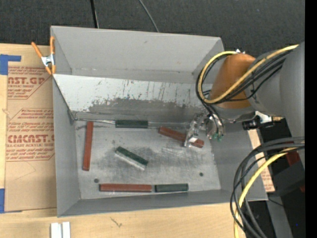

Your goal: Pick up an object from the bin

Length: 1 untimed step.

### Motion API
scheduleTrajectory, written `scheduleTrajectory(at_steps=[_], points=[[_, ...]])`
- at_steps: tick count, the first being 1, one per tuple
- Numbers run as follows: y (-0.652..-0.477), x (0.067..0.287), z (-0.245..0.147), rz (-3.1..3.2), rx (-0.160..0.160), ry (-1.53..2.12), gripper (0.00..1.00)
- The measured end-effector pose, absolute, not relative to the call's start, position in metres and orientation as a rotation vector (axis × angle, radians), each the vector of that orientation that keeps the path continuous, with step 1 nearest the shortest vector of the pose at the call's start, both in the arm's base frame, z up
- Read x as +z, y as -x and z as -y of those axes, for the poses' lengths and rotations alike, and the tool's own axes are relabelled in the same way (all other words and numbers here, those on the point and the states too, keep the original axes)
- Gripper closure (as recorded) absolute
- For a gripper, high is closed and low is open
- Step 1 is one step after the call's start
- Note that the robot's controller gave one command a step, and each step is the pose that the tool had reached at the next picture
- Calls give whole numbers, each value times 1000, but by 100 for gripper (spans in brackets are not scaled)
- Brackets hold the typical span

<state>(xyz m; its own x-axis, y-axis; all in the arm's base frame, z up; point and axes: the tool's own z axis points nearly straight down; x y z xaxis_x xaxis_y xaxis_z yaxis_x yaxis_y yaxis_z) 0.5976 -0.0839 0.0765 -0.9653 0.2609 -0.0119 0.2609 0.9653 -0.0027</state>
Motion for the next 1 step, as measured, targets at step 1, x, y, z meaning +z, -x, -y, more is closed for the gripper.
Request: scheduleTrajectory(at_steps=[1], points=[[-575, 247, 34, -3113, 1, -410, 100]])
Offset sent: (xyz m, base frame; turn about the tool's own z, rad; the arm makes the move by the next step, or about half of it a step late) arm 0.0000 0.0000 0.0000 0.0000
